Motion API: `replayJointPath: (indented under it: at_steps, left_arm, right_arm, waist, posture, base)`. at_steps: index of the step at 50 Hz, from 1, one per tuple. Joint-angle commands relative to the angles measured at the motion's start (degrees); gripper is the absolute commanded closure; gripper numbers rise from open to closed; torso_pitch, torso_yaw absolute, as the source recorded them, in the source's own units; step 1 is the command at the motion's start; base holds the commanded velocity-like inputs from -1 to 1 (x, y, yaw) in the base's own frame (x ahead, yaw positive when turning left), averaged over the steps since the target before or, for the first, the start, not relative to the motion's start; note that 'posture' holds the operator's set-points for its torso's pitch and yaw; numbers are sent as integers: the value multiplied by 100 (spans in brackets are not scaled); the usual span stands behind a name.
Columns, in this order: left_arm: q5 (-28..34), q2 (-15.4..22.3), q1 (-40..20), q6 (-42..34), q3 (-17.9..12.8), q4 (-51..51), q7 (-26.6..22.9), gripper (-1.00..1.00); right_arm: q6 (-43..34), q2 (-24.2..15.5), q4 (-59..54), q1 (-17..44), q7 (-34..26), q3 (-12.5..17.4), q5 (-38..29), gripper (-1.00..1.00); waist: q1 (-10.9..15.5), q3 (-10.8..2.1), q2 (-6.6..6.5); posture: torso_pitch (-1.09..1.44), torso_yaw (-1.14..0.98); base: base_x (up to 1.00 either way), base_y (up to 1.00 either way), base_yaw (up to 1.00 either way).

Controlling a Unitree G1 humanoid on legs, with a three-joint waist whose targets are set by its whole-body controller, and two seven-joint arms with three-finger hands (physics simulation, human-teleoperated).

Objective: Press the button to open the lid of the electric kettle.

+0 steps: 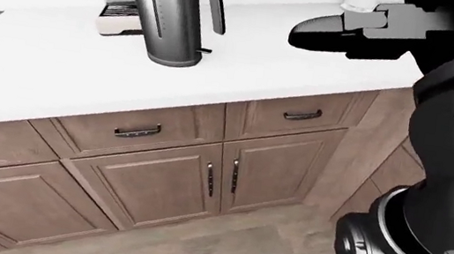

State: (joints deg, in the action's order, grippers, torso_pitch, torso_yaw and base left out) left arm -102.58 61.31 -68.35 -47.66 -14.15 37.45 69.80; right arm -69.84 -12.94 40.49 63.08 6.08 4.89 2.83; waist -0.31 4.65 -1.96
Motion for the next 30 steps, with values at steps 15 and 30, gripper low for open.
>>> replayJointPath:
  at_steps: [15, 30]
  left_arm:
    - [115, -8, -99, 37, -33, -95, 14, -100]
    - [58, 33, -121, 43, -53, -103, 39, -100]
  right_arm:
    - [133, 33, 4, 136, -76, -19, -91, -100]
    - [105, 86, 27, 159, -92, -8, -103, -100]
  waist:
    - [8, -80, -74]
    - [-26, -52, 5]
  posture:
    - [0, 0]
    - [0, 0]
  base:
    - [26, 8, 0]
    - [23, 7, 0]
